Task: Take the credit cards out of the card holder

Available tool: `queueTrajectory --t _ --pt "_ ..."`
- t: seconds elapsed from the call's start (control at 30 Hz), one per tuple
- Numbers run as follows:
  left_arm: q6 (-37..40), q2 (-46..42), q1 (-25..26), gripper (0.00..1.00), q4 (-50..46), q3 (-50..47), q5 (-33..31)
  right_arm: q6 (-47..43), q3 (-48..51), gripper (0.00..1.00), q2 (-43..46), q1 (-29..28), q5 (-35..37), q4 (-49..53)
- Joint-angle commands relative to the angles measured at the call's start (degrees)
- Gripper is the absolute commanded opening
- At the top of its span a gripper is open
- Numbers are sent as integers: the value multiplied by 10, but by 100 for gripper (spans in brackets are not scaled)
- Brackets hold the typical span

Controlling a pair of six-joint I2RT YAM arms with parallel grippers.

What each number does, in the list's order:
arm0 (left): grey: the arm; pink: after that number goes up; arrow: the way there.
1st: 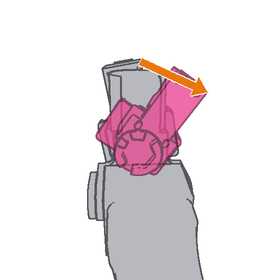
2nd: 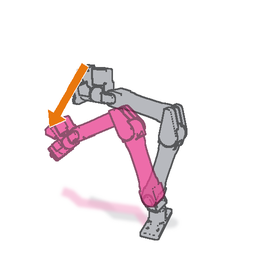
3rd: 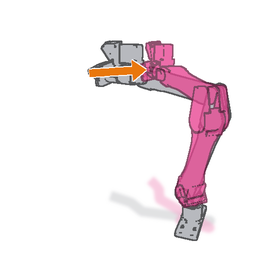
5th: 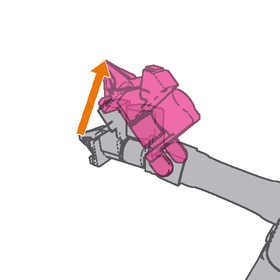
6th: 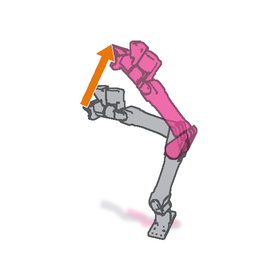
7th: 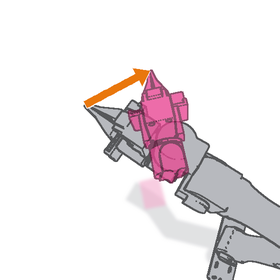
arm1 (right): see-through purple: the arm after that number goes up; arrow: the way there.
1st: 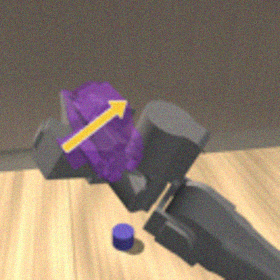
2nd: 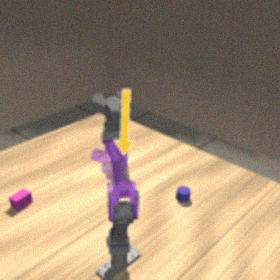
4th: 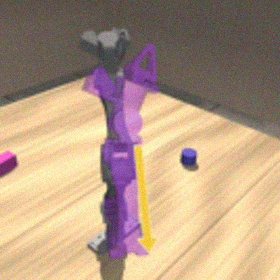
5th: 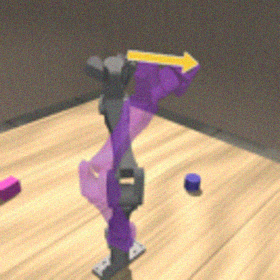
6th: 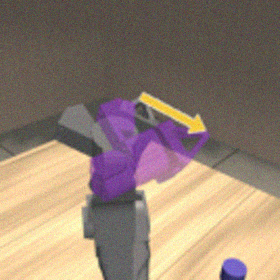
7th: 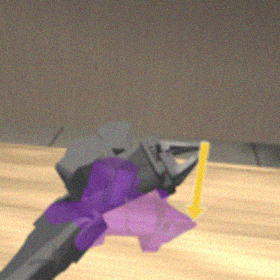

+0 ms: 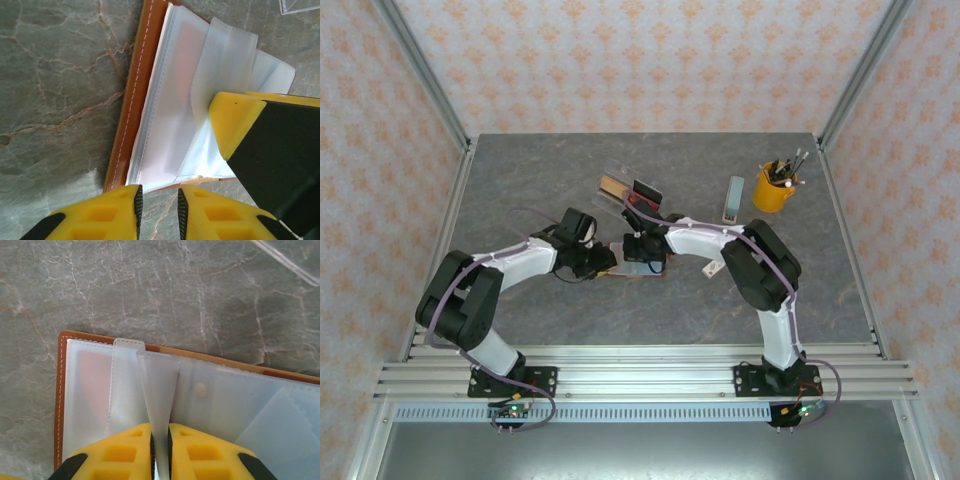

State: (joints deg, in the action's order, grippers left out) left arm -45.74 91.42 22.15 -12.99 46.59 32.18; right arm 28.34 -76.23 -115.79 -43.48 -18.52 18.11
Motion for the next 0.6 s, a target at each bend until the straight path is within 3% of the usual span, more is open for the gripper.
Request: queueTrajectory --t 0.0,0.27,0.57 --pt "-4 8 4 27 -4 22 -21 1 30 15 -10 4 -24 2" --pt "7 15 4 27 -29 34 -58 -2 34 15 -8 8 -42 -4" --pt "13 31 4 34 -28 39 -50 -2 35 16 -8 9 -47 -6"
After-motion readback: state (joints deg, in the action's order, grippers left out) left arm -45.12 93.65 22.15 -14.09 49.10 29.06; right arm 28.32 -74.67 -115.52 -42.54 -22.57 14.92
